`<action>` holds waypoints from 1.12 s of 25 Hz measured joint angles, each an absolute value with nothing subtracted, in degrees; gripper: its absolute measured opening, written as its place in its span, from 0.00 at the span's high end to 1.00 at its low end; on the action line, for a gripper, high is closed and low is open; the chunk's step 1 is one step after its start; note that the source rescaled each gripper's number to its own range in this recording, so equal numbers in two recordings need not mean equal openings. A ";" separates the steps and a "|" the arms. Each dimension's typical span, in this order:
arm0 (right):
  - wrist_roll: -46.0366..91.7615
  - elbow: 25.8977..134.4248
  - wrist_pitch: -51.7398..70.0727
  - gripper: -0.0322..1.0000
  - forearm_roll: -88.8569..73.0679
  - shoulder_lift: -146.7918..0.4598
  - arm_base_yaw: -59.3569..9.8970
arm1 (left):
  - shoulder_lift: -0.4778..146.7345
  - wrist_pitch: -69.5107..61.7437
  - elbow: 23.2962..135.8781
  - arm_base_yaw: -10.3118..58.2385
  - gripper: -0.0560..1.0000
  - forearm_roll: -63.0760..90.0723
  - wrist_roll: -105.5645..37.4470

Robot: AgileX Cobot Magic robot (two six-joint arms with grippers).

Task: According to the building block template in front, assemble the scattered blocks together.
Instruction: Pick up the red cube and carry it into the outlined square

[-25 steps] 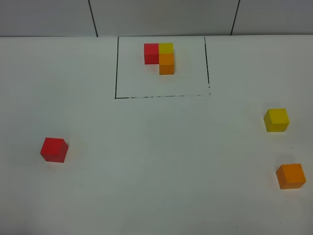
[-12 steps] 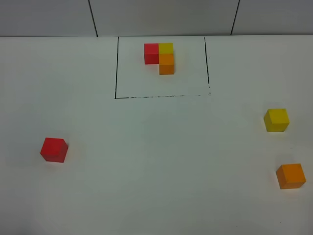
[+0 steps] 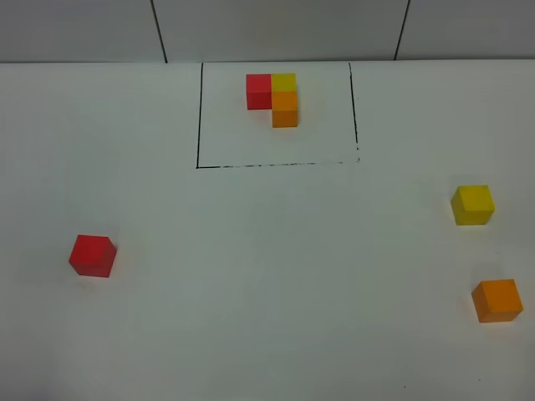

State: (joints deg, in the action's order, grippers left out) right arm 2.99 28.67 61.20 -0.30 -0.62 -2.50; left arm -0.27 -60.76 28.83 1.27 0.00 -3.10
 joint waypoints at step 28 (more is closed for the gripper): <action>2.93 28.67 61.20 0.00 -0.93 -0.62 -2.50 | 59.23 -51.83 43.85 1.27 0.16 3.33 -3.03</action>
